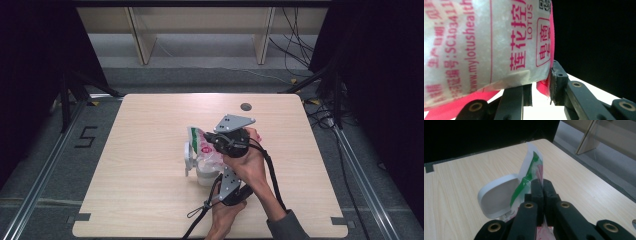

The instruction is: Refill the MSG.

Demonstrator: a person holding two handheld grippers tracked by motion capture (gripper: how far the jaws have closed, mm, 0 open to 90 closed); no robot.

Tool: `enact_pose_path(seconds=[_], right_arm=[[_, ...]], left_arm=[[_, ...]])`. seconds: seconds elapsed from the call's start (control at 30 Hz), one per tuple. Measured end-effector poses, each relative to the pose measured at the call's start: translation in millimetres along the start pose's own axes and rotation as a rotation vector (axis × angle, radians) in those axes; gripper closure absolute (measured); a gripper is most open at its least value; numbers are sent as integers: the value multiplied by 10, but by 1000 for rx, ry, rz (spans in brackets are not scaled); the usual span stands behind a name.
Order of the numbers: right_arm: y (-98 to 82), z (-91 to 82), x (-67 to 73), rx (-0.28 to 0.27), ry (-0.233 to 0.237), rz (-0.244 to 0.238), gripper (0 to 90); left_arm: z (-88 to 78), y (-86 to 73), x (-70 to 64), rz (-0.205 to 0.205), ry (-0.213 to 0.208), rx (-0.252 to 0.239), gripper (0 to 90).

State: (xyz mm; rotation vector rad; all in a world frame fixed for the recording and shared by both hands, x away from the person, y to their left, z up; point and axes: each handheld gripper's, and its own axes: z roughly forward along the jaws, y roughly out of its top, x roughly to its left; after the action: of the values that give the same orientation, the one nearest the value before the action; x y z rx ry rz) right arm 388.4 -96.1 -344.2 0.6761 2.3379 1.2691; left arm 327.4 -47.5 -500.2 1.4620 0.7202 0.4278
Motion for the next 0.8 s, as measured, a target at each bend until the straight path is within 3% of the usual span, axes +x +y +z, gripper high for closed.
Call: enact_pose_path(seconds=[0.33, 0.5, 0.6, 0.63, 0.67, 0.7, 0.77, 0.8], right_arm=[[26, -17, -2, -23, -7, -11, 900], [11, 26, 10, 0, -10, -30, 900], [10, 3, 4, -4, -5, -5, 900], [10, 13, 1, -20, -10, -18, 900], [12, 6, 10, -3, -3, -4, 900], [9, 31, 9, -8, -13, -28, 900], [7, 38, 12, 12, 3, -16, 900], [6, 28, 8, -5, -3, -9, 900]], left_arm=[[11, 39, -7, 3, -4, -10, 748], [26, 17, -8, -4, 2, 0, 747], [20, 25, 4, 1, -1, -1, 748], [20, 26, 0, -1, 2, -3, 748], [17, 26, -5, -5, 1, 5, 748], [25, 19, -4, -10, -5, 0, 747], [8, 25, -3, -5, 9, 12, 747], [18, 21, 4, -7, -1, -4, 748]])
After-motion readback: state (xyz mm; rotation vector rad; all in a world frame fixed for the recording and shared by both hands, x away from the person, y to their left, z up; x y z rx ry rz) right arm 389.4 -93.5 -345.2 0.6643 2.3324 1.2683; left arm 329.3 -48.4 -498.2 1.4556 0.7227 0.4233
